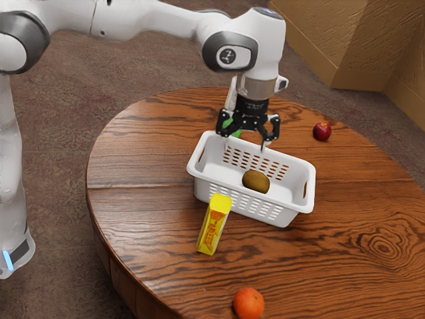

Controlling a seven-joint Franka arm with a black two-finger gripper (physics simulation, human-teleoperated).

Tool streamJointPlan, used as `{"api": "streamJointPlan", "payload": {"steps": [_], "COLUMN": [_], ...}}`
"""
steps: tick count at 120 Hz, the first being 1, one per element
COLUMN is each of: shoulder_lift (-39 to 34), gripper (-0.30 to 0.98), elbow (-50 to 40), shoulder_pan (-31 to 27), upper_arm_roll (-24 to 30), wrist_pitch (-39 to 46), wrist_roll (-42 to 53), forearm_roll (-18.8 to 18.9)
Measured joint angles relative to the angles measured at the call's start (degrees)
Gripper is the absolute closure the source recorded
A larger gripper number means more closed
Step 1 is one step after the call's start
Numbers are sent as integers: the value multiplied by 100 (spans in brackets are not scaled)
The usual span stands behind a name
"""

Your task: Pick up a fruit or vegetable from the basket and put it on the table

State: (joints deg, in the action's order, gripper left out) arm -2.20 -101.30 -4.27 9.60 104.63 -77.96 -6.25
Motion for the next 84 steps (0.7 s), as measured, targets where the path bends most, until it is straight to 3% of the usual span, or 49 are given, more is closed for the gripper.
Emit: {"api": "streamJointPlan", "payload": {"steps": [41,84], "shoulder_lift": [502,722], "gripper": [0,0], "elbow": [398,648], "shoulder_pan": [-768,-295], "upper_arm_roll": [-30,-8], "wrist_pitch": [111,135], "wrist_roll": [775,1391], "forearm_roll": [-56,-103]}}
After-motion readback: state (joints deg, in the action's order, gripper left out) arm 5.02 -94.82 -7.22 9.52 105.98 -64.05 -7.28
